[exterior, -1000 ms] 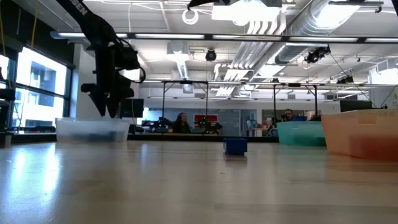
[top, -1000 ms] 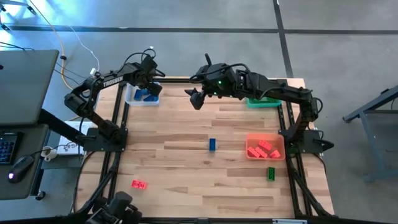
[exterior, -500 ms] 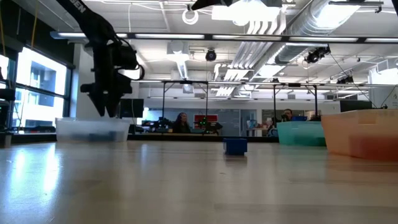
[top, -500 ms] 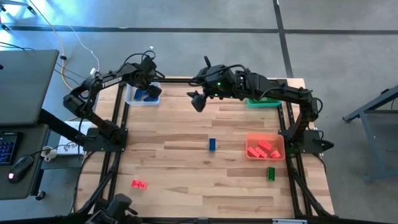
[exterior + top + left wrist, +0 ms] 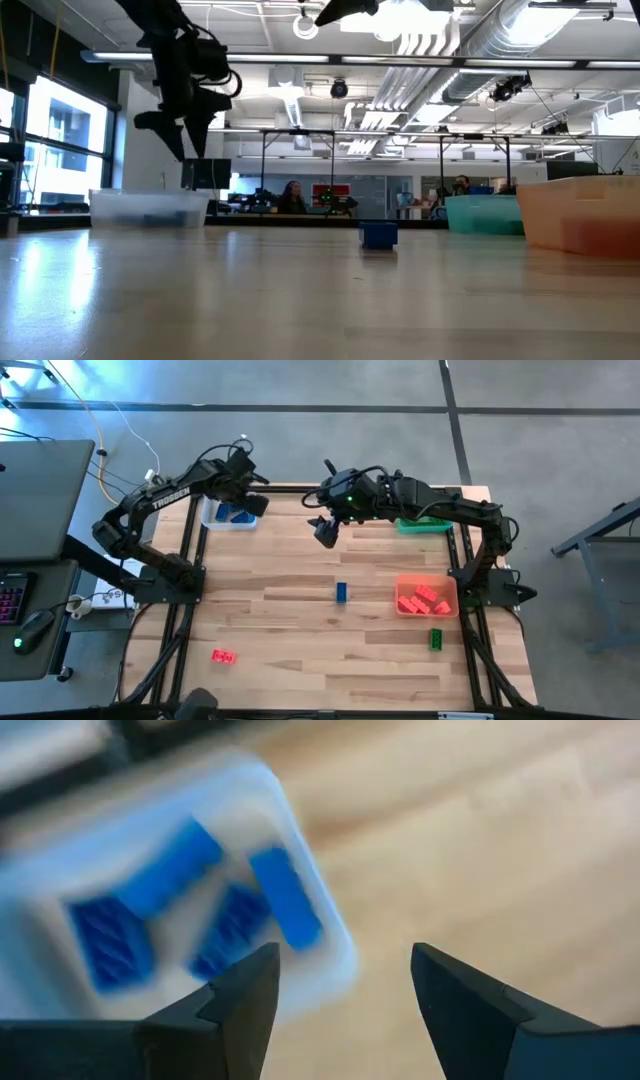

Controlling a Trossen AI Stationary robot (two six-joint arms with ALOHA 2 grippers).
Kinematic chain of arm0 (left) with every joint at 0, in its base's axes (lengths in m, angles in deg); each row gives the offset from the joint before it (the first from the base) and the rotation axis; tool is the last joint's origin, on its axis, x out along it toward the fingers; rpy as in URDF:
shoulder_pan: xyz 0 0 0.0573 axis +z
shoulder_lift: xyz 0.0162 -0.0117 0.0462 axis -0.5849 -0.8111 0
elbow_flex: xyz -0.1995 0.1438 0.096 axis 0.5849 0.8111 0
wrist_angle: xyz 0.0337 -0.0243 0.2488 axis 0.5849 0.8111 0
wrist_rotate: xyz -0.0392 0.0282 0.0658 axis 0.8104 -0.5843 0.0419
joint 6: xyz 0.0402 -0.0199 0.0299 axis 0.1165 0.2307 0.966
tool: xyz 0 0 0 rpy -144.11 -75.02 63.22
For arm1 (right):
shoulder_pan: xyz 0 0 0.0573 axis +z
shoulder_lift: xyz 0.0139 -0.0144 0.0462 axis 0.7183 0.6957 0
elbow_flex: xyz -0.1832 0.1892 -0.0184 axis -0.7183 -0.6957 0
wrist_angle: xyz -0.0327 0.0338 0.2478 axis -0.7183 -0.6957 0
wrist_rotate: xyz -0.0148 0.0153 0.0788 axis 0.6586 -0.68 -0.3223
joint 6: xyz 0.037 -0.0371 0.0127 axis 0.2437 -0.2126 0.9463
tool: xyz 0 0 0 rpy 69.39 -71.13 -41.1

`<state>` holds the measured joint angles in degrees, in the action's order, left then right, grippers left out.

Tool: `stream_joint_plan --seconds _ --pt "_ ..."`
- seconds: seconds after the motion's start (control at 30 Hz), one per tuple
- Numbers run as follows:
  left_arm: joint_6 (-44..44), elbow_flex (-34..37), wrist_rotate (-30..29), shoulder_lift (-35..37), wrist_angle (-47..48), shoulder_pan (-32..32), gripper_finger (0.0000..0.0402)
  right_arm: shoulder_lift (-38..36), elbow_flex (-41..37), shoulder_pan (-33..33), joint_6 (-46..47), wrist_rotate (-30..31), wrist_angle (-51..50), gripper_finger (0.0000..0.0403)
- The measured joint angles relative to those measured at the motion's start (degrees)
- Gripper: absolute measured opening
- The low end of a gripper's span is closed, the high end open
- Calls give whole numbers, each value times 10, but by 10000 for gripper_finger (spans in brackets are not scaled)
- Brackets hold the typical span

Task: Sort & place blocks by color
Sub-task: Put the orange game piece into the orange bin

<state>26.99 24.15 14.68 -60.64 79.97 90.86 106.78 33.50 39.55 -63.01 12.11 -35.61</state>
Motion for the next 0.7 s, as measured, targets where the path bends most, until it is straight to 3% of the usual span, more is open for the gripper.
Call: stream_joint_plan --seconds 0.13,0.27,0.7 --pt "-42 0 53 11 72 -39 213 0 0 0 17 0 -24 281" --pt "-76 5 42 25 125 -95 213 0 0 0 20 0 -39 281" --pt "-290 129 46 154 127 -288 213 0 0 0 11 -51 -41 281"
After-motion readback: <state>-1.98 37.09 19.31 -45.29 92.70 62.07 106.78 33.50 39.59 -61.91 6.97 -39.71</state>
